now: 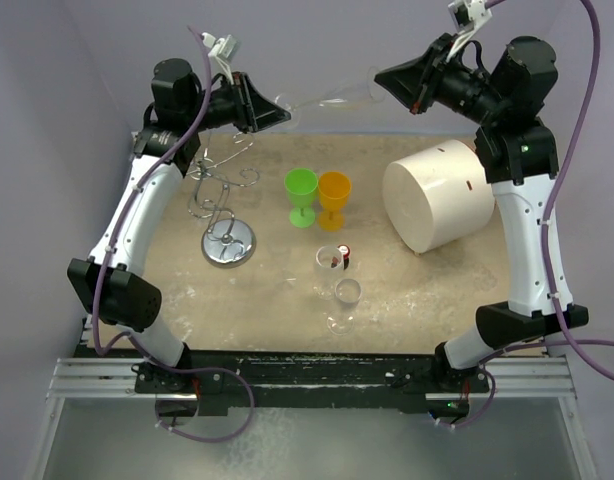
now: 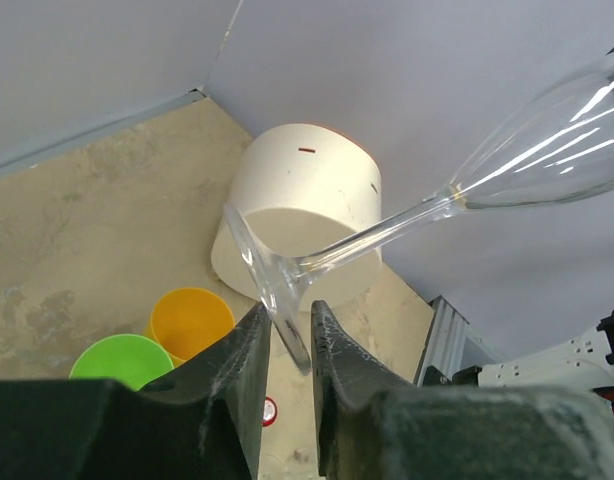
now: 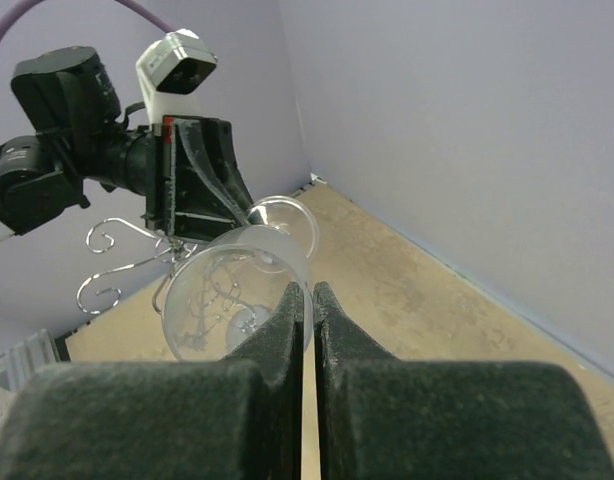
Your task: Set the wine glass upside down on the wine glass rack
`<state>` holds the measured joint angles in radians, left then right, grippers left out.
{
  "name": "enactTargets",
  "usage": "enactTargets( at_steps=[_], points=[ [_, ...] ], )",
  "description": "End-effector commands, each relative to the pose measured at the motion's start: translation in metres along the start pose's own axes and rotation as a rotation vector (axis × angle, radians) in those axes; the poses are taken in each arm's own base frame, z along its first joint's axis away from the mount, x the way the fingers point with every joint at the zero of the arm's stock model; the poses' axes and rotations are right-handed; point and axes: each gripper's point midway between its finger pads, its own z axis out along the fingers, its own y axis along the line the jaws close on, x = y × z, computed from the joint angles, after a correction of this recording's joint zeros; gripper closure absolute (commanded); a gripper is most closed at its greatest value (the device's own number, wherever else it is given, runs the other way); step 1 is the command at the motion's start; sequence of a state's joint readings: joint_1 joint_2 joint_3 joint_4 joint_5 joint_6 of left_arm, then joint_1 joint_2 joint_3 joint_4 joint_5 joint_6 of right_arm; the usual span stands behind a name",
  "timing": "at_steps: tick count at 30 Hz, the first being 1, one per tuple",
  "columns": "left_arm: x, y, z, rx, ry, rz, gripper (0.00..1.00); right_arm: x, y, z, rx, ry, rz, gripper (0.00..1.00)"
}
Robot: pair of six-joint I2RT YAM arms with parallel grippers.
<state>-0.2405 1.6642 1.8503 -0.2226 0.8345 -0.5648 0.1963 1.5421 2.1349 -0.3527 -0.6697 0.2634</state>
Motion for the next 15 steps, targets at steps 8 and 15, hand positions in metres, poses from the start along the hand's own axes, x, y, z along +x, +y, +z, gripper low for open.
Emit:
enactTargets(
  at_steps=[8, 15],
  points=[
    [-0.014, -0.023, -0.008, 0.046, -0.050, 0.034, 1.00, -0.017, 0.022, -0.007, -0.081, -0.057, -0.047, 1.00],
    [-0.026, -0.023, -0.017, -0.014, -0.076, 0.075, 1.00, -0.010, 0.024, -0.013, -0.081, -0.030, -0.098, 0.79]
  ],
)
